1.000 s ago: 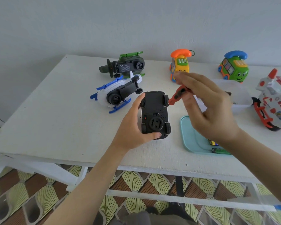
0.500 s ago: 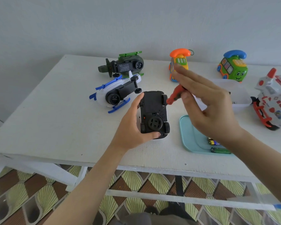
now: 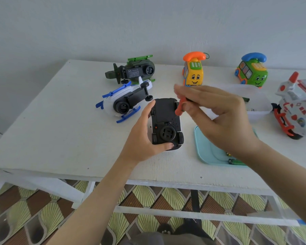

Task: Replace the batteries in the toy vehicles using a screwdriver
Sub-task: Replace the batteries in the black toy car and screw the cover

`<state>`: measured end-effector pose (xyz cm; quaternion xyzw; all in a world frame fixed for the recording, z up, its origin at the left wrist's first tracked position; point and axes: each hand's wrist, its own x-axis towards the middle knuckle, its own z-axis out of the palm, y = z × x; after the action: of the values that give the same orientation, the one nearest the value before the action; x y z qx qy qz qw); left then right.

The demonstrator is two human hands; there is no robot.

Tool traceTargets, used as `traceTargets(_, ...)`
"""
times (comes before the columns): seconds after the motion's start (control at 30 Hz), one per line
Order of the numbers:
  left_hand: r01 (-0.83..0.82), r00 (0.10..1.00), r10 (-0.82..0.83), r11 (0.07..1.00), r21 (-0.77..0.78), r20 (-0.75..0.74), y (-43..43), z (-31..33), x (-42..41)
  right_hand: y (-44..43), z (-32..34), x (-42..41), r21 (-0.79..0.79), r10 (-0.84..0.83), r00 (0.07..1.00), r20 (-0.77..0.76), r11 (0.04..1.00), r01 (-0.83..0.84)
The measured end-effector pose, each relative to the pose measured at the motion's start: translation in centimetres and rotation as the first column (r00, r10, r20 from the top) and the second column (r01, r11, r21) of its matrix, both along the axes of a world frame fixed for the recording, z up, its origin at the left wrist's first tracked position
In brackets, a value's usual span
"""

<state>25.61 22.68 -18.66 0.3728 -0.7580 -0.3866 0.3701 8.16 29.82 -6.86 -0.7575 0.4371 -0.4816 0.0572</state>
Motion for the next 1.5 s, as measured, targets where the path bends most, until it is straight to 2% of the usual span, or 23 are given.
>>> traceTargets(0.07, 0.008, 1.0, -0.008, 1.0, -0.001, 0.0, 0.0, 0.0, 0.0, -0.2, 0.0, 0.2, -0.05, -0.053, 0.999, -0.008, 0.997, 0.053)
traceTargets(0.13, 0.011, 1.0, -0.011, 1.0, -0.003, 0.0, 0.0, 0.0, 0.0, -0.4, -0.2, 0.4, -0.124, -0.094, 0.992, -0.079, 0.989, 0.084)
traceTargets(0.2, 0.01, 1.0, -0.01, 1.0, -0.008, 0.004, 0.0, 0.1, -0.1, -0.5, -0.2, 0.5, -0.114, -0.071, 0.993, -0.092, 0.992, 0.06)
traceTargets(0.27, 0.006, 1.0, -0.006, 1.0, -0.01, 0.007, 0.0, 0.1, -0.1, -0.5, -0.1, 0.6, 0.009, 0.007, 1.0, 0.004, 1.0, -0.007)
traceTargets(0.33, 0.004, 1.0, -0.004, 1.0, -0.012, 0.015, 0.0, 0.1, -0.1, -0.5, 0.3, 0.7, 0.16, 0.09, 0.982, 0.166, 0.98, -0.117)
traceTargets(0.4, 0.0, 1.0, 0.0, 1.0, -0.017, 0.021, -0.1, -0.1, 0.0, -0.6, 0.7, 0.6, 0.195, 0.095, 0.966, 0.239, 0.97, -0.143)
traceTargets(0.5, -0.004, 1.0, 0.004, 1.0, -0.024, 0.03, -0.2, -0.1, 0.0, -1.1, 0.8, 0.5, 0.044, -0.073, 0.994, 0.085, 0.997, 0.069)
traceTargets(0.57, -0.007, 0.999, 0.008, 1.0, -0.028, 0.032, -0.2, -0.2, 0.0, -1.3, 0.7, 0.4, -0.061, -0.138, 0.99, -0.014, 0.989, 0.137)
traceTargets(0.63, -0.007, 0.999, 0.008, 1.0, -0.027, 0.032, -0.3, -0.3, 0.0, -1.4, 0.7, 0.1, -0.036, -0.095, 0.995, -0.032, 0.995, 0.094)
traceTargets(0.73, -0.012, 1.0, 0.012, 1.0, -0.012, 0.021, -0.3, -0.4, 0.0, -1.5, 1.1, -0.3, 0.163, 0.039, 0.996, 0.08, 0.985, -0.052)
traceTargets(0.8, -0.009, 1.0, 0.009, 1.0, -0.015, 0.022, -0.3, -0.3, 0.0, -1.5, 1.4, -0.3, 0.205, 0.075, 0.987, 0.139, 0.973, -0.103)
traceTargets(0.9, -0.004, 1.0, 0.005, 1.0, -0.022, 0.026, -0.2, -0.4, 0.0, -1.7, 1.3, -0.4, 0.108, -0.036, 0.995, 0.09, 0.994, 0.026)
traceTargets(0.97, -0.003, 1.0, 0.003, 1.0, -0.025, 0.025, -0.2, -0.4, 0.0, -1.6, 1.1, -0.4, -0.007, -0.145, 0.989, -0.004, 0.989, 0.145)
traceTargets(1.03, -0.003, 1.0, 0.004, 1.0, -0.026, 0.029, -0.2, -0.4, 0.0, -1.6, 0.8, -0.4, -0.081, -0.181, 0.979, -0.093, 0.981, 0.174)
traceTargets(1.07, -0.004, 1.0, 0.005, 1.0, -0.023, 0.029, -0.2, -0.4, 0.0, -1.6, 0.8, -0.4, -0.068, -0.159, 0.982, -0.1, 0.986, 0.152)
traceTargets(1.13, -0.002, 1.0, 0.003, 1.0, -0.017, 0.029, -0.2, -0.3, 0.0, -1.6, 1.1, -0.5, 0.075, -0.05, 0.999, -0.014, 0.996, 0.051)
traceTargets(1.2, -0.002, 1.0, 0.002, 1.0, -0.019, 0.031, -0.2, -0.2, 0.0, -1.5, 1.6, -0.3, 0.22, 0.073, 0.986, 0.152, 0.97, -0.106)
traceTargets(1.23, -0.001, 0.999, 0.001, 1.0, -0.019, 0.032, -0.1, -0.2, 0.0, -1.5, 1.7, -0.3, 0.238, 0.097, 0.973, 0.211, 0.96, -0.147)
traceTargets(1.3, 0.0, 0.999, 0.001, 1.0, -0.021, 0.035, -0.1, -0.2, 0.0, -1.6, 1.7, -0.3, 0.223, 0.065, 0.969, 0.238, 0.967, -0.12)
traceTargets(1.37, 0.001, 0.999, 0.0, 1.0, -0.024, 0.038, -0.1, -0.2, 0.0, -1.7, 1.4, -0.4, 0.151, -0.046, 0.987, 0.153, 0.988, 0.023)
traceTargets(1.43, 0.001, 0.999, -0.001, 1.0, -0.02, 0.037, 0.0, -0.2, 0.0, -1.6, 1.2, -0.3, -0.002, -0.167, 0.985, -0.033, 0.986, 0.167)
traceTargets(1.5, 0.0, 0.999, 0.001, 1.0, -0.012, 0.034, 0.0, -0.1, 0.0, -1.5, 1.0, -0.1, -0.044, -0.174, 0.98, -0.101, 0.984, 0.17)
